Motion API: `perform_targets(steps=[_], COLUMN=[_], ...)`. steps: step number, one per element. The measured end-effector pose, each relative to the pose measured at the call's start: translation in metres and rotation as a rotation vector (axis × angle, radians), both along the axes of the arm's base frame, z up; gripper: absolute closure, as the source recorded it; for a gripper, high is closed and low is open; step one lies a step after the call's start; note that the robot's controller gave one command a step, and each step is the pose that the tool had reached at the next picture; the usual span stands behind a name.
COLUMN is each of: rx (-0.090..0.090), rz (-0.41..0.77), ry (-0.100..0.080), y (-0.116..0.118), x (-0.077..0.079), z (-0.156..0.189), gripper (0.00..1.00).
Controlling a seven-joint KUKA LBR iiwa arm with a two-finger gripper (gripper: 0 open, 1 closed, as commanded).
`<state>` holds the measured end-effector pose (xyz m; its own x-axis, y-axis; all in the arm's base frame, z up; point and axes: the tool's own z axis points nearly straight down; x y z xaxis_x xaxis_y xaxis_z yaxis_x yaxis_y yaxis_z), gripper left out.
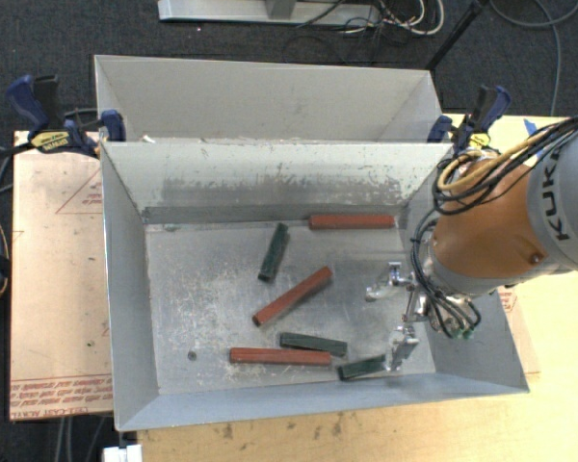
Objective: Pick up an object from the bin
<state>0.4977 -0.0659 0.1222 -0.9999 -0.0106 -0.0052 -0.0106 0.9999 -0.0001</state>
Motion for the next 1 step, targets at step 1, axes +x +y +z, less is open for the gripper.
perform_targets(steps=[1], rx=[0.000], rz=[-0.061], ry=[-0.016], y=[0.0010], x=[0.0068], z=[-0.0453], gripper=[1.00])
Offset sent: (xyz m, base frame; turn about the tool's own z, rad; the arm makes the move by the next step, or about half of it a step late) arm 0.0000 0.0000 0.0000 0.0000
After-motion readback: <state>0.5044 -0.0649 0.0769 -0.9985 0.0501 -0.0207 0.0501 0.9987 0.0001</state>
